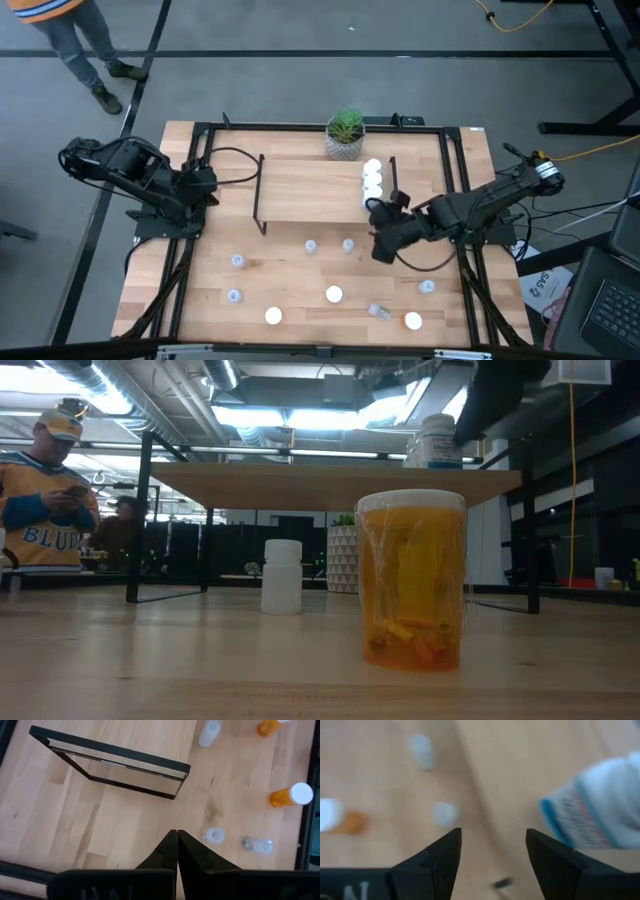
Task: Pick and place medicine bottles onto shelf by color
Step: Adjust the white medicine bottles on the shelf, then put the bottom right orange pill bottle on the shelf
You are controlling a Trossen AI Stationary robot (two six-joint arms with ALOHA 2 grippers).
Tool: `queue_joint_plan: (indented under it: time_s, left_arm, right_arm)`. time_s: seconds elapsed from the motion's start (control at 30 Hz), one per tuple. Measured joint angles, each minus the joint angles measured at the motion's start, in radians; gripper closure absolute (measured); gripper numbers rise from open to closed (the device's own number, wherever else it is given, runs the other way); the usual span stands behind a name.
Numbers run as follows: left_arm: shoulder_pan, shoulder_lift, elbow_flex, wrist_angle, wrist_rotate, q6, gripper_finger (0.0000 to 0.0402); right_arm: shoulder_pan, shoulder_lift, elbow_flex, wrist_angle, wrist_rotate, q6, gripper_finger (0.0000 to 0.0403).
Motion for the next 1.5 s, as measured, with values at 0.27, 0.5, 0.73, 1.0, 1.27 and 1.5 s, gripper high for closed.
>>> queue_joint_plan:
  time_s: [0.27, 0.5, 0.73, 1.0, 1.27, 1.5]
  left_arm:
    - [0.0, 0.0, 0.0, 0.041, 0.001, 0.0, 0.0402]
    - [0.0, 0.0, 0.0, 0.042, 0.001, -0.001, 0.0402]
    - [0.0, 0.0, 0.0, 0.042, 0.0, -0.019, 0.0401]
    - [0.0, 0.0, 0.0, 0.049, -0.011, -0.019, 0.0401]
    - [0.0, 0.0, 0.0, 0.07, -0.047, -0.018, 0.0401]
    - [0.0, 0.0, 0.0, 0.106, -0.104, -0.019, 0.0401]
  right_arm:
    - [0.146, 0.0, 0.186, -0.124, -0.161, 0.138, 0.0179]
    - [0.331, -0.001, 0.246, -0.295, -0.192, 0.513, 0.0179]
    - [0.494, -0.001, 0.188, -0.362, -0.186, 0.951, 0.0179]
    - [0.573, 0.007, 0.049, -0.224, -0.245, 1.142, 0.0179]
    - [0.55, 0.137, 0.015, 0.051, -0.35, 1.032, 0.0179]
    - [0.524, 0.185, 0.015, 0.045, -0.47, 0.956, 0.0179]
